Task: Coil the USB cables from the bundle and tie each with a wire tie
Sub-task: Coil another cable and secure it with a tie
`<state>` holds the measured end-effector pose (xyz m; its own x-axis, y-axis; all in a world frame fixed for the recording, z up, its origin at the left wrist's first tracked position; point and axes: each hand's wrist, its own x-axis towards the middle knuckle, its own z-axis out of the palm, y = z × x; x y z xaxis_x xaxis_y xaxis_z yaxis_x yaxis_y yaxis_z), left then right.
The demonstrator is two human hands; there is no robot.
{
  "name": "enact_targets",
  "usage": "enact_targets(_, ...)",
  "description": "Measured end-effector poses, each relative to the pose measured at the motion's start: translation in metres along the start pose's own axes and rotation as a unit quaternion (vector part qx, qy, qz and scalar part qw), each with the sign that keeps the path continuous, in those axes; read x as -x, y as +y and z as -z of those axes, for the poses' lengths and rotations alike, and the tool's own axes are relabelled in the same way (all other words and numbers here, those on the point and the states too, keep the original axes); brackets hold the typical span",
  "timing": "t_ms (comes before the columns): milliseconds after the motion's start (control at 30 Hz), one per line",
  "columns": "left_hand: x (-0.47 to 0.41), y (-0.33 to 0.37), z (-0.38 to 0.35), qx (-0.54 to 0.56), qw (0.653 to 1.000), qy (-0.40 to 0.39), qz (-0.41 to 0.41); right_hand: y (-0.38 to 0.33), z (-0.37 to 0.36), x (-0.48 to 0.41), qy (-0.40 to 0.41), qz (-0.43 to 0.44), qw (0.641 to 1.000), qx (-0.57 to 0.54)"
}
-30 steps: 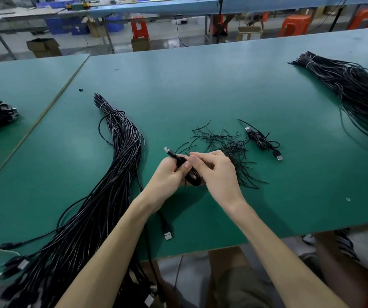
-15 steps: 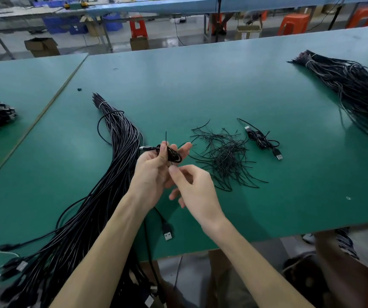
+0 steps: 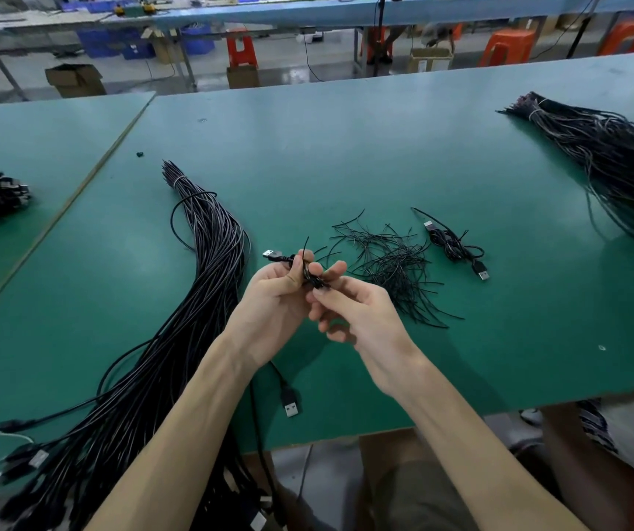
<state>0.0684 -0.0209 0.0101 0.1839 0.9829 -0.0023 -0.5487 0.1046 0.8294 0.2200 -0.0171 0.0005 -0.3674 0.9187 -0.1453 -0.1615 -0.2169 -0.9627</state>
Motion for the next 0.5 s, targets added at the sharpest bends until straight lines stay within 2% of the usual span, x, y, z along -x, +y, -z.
enact_targets(267,-0.005,-0.005,0.003,0.029,0.999,-0.018,0.011,-0.001,0.005,-0.002,-0.031,-0.053,0.991,-0.117)
enact_targets(500,-0.007,-0.007,0.006,0.010,0.997,-0.074,-0.003,-0.009,0.024,-0.007,-0.099,-0.069,0.989,-0.082)
